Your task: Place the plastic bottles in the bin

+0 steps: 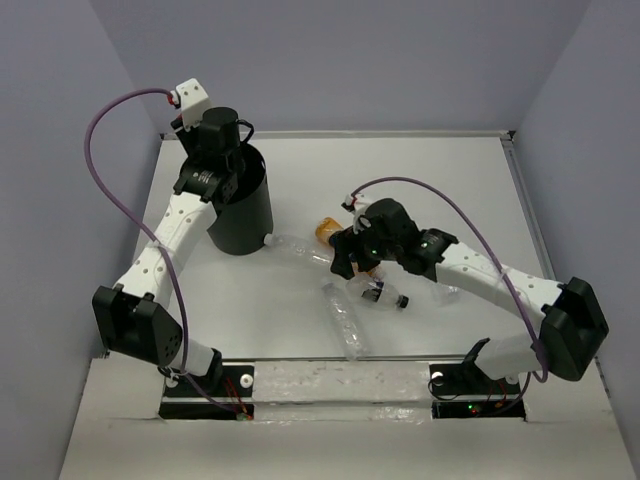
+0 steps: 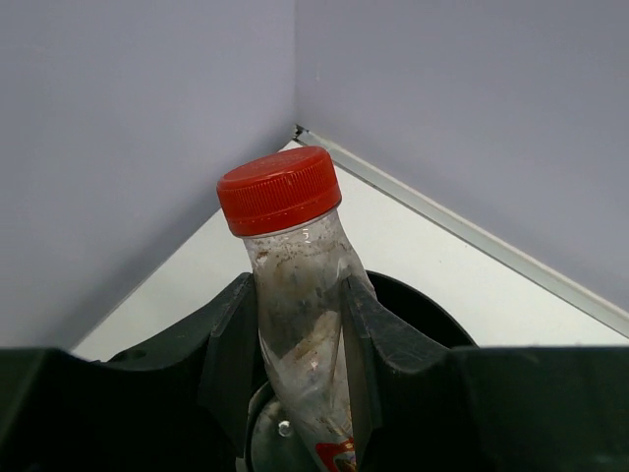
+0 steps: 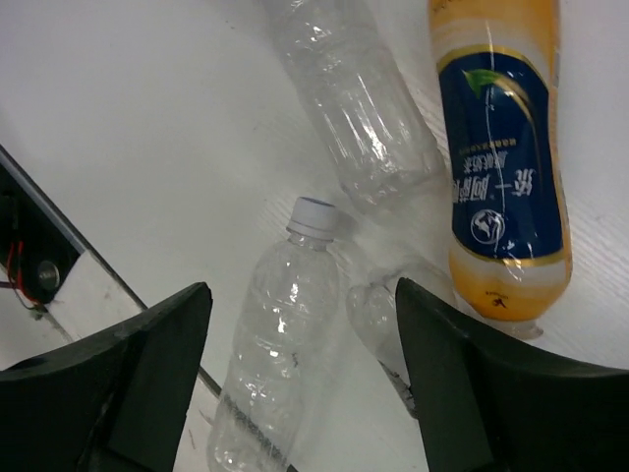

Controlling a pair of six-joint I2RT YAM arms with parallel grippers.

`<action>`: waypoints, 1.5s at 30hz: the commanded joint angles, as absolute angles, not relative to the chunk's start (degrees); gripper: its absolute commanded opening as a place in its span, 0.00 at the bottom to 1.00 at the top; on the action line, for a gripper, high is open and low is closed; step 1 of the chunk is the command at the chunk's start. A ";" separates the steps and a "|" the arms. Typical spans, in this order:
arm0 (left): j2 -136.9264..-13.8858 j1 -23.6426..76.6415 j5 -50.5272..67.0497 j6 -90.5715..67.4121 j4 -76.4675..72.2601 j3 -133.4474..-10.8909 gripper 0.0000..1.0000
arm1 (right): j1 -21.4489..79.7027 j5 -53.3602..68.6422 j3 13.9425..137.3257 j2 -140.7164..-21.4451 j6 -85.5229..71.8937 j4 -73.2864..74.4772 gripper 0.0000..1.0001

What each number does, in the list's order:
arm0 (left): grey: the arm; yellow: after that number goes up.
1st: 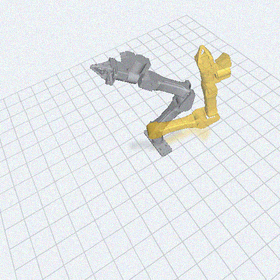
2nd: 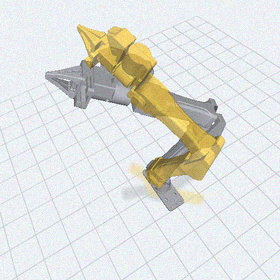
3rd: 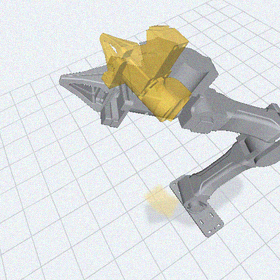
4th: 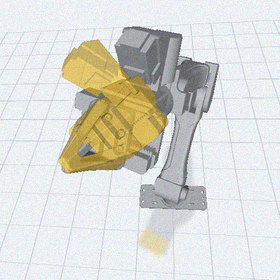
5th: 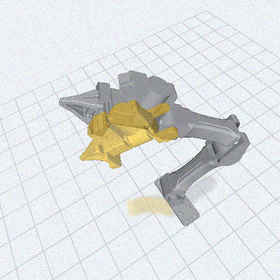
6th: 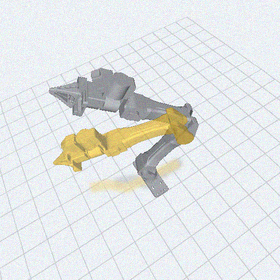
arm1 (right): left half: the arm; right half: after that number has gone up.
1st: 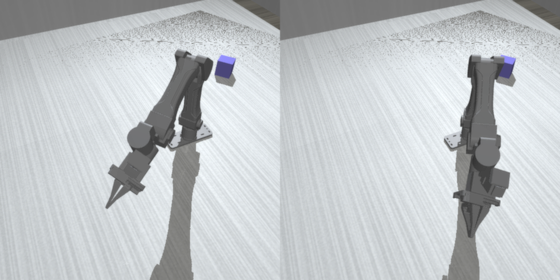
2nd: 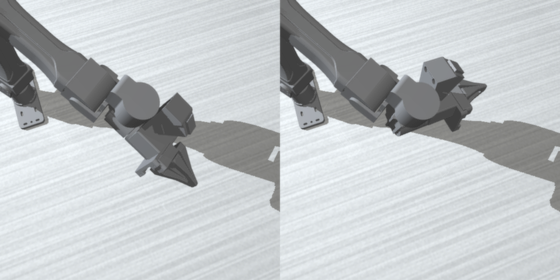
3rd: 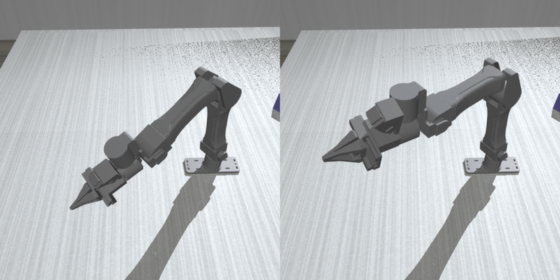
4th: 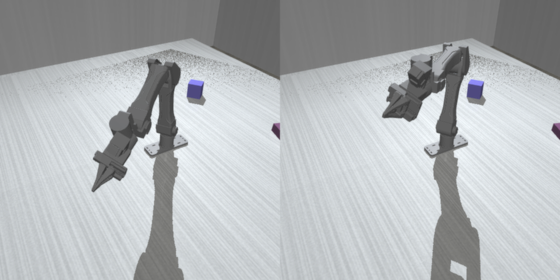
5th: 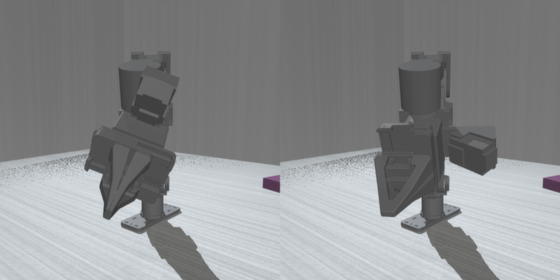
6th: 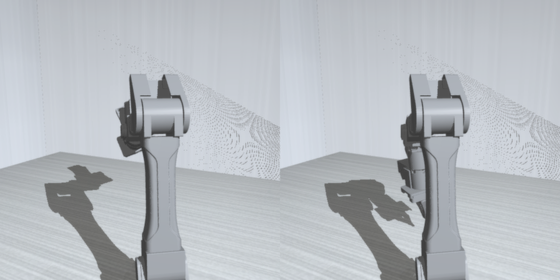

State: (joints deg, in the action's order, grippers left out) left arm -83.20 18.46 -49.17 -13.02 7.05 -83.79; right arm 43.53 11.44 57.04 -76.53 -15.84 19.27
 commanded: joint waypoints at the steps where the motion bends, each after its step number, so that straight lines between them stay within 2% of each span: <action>1: -83.40 18.63 -55.11 -8.97 -3.33 -80.78 0.23 | 50.08 2.57 63.10 -80.41 -13.27 22.32 0.76; 3: -83.85 18.63 -55.28 -8.96 -4.48 -78.94 0.26 | 54.03 -2.95 63.11 -80.77 -15.45 23.90 0.76; 6: -83.67 18.55 -54.93 -8.96 -5.62 -76.74 0.43 | 56.68 -8.50 61.53 -80.86 -20.19 24.69 0.80; 7: -83.32 18.54 -54.93 -8.96 -5.89 -76.21 0.57 | 58.26 -9.74 61.09 -81.03 -21.43 25.48 0.82; 10: -82.71 18.63 -54.58 -8.88 -6.24 -75.32 0.79 | 59.50 -12.74 60.38 -82.00 -24.78 25.84 0.84; 13: -80.69 18.81 -53.09 -9.14 -5.45 -75.24 0.88 | 60.82 -13.36 60.20 -84.46 -26.19 25.84 0.84; 20: -70.77 23.28 -45.81 -12.21 0.16 -75.93 0.89 | 63.19 -15.99 61.17 -89.56 -28.73 26.72 0.80; 24: -64.88 26.28 -33.95 -16.95 8.51 -76.12 0.89 | 64.68 -17.31 60.82 -91.31 -30.32 27.60 0.75; 26: -60.06 26.63 -25.35 -20.38 10.89 -72.89 0.89 | 65.48 -17.84 60.73 -92.19 -31.20 27.77 0.73; 30: -51.43 26.63 -20.92 -25.13 13.26 -65.14 0.89 | 66.01 -17.75 61.61 -95.27 -31.38 28.03 0.73; 32: -46.96 26.63 -19.16 -26.71 15.80 -62.59 0.89 | 66.61 -18.97 62.57 -96.32 -31.81 28.47 0.65; 34: -42.83 26.63 -18.81 -27.51 17.57 -59.07 0.89 | 66.62 -19.68 63.19 -96.51 -32.08 29.00 0.46; 37: -39.12 26.63 -17.76 -28.56 20.91 -56.17 0.89 | 68.72 -20.48 66.00 -93.54 -32.17 31.98 0.30; 41: -33.06 26.72 -17.23 -30.76 22.85 -53.97 0.89 | 70.84 -19.61 71.62 -85.10 -30.07 33.14 0.28; 45: -26.82 26.63 -15.21 -36.20 23.64 -50.81 0.90 | 70.84 -21.17 80.13 -81.03 -20.67 27.52 0.28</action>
